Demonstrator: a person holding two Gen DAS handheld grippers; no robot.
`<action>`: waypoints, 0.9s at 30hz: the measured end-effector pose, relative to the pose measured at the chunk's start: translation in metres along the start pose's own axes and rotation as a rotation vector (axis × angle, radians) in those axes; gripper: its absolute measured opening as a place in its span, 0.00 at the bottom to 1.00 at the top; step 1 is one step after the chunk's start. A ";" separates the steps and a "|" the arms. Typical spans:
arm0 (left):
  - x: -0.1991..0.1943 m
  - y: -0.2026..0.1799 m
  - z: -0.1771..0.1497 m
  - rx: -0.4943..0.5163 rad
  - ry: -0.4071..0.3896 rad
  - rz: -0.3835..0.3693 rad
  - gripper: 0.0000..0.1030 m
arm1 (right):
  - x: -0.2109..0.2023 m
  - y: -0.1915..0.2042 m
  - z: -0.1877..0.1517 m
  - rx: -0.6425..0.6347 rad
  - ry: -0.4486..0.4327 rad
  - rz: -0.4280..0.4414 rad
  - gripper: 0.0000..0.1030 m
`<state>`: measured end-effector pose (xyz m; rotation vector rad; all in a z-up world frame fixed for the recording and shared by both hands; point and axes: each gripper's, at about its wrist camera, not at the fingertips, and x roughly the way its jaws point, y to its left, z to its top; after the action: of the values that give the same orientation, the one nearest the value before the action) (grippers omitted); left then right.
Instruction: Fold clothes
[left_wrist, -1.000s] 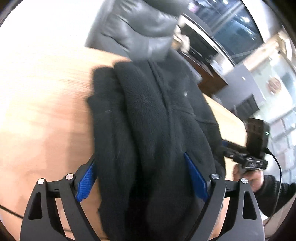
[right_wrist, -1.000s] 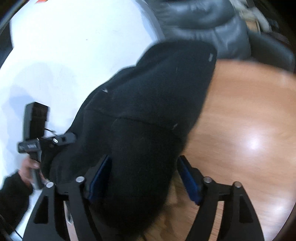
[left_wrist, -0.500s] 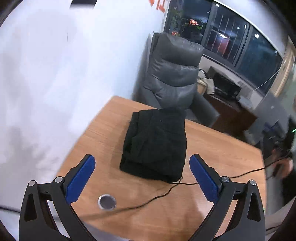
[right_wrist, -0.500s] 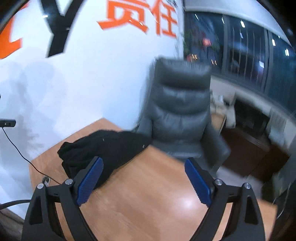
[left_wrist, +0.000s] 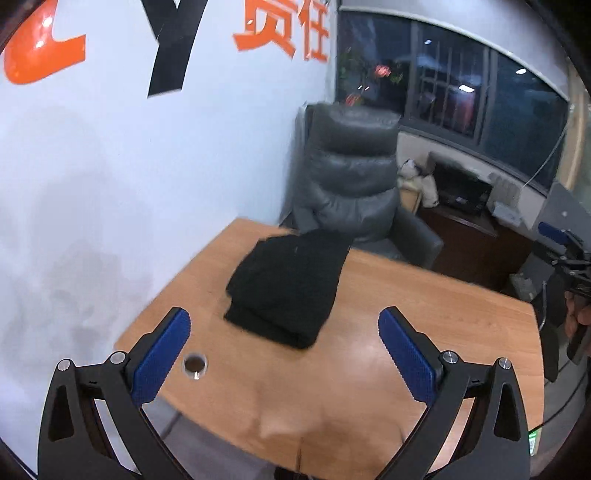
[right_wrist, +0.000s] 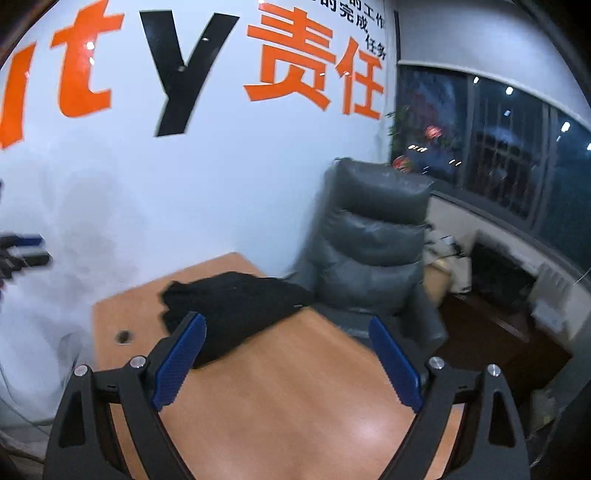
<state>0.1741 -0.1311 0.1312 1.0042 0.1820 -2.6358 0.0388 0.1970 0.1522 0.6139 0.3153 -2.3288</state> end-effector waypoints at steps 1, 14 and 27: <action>-0.003 -0.008 -0.006 -0.002 -0.001 0.011 1.00 | -0.002 0.009 -0.002 -0.008 -0.002 0.023 0.90; -0.002 -0.064 -0.031 -0.040 -0.014 0.134 1.00 | 0.037 0.097 -0.024 0.037 0.144 0.068 0.91; 0.111 -0.023 -0.026 -0.100 0.104 0.144 1.00 | 0.155 0.115 -0.041 0.080 0.304 -0.031 0.91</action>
<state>0.1047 -0.1303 0.0379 1.0796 0.2528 -2.4229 0.0314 0.0410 0.0316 1.0129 0.3734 -2.2844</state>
